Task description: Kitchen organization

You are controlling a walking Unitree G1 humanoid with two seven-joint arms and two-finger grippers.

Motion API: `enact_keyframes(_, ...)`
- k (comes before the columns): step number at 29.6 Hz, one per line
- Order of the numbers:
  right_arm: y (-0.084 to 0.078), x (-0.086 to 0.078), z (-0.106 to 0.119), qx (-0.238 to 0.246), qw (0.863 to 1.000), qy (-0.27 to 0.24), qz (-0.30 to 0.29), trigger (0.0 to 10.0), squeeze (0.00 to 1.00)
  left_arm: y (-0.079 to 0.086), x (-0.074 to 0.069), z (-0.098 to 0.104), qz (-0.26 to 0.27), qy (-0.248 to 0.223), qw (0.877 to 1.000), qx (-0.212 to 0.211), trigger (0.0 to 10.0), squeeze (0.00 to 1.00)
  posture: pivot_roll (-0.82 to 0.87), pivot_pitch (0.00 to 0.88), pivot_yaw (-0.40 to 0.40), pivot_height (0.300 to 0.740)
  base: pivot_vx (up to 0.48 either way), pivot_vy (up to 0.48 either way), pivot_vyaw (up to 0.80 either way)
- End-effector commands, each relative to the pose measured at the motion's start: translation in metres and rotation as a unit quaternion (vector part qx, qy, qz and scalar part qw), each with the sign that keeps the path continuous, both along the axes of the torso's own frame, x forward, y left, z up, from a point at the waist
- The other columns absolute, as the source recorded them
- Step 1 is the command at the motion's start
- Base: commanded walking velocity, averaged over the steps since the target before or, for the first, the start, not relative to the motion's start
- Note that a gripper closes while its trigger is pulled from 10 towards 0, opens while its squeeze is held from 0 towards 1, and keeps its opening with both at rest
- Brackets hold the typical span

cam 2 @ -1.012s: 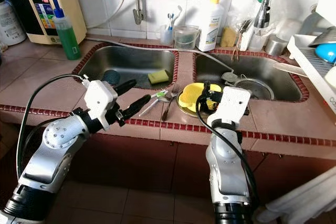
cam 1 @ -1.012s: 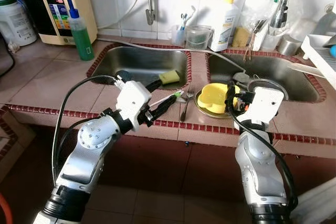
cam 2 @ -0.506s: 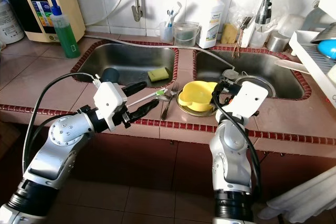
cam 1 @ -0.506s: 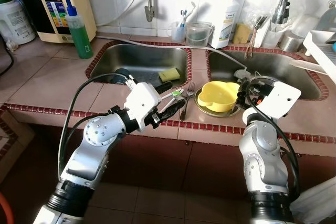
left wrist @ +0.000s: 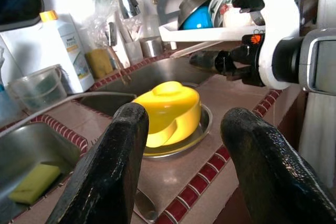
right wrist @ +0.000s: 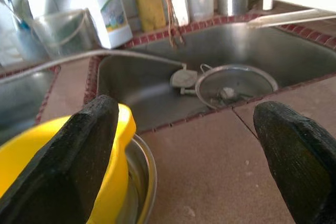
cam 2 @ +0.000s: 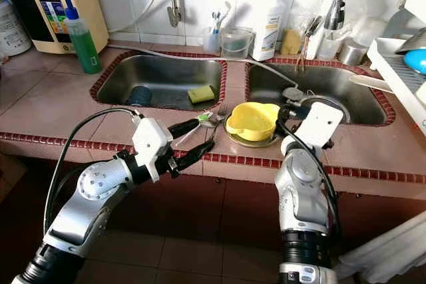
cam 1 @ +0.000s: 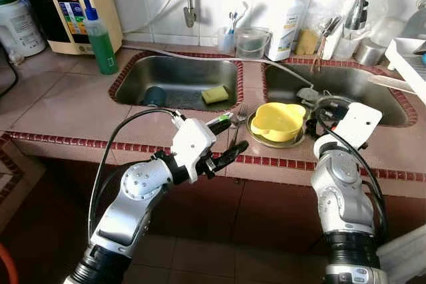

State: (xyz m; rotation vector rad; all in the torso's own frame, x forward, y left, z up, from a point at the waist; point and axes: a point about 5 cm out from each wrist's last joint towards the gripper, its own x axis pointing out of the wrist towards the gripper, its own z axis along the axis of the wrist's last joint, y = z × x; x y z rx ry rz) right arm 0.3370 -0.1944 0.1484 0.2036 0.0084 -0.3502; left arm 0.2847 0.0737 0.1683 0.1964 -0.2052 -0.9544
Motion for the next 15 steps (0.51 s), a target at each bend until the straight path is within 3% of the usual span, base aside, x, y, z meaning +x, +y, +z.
enact_keyframes(1,0.001,0.005,0.004,-0.002,1.0,-0.004,0.009,10.0,0.0,-0.002,-0.002,0.002,-0.004,-0.005,1.0,0.004,10.0,0.0,-0.14,0.0,0.018,0.74,0.0,0.0,0.0)
enact_keyframes(15,0.001,0.032,0.011,0.011,0.997,0.013,0.07,10.0,0.0,0.004,-0.008,0.003,0.024,0.008,1.0,-0.011,10.0,0.0,-0.12,0.072,-0.004,0.74,0.0,0.0,0.0)
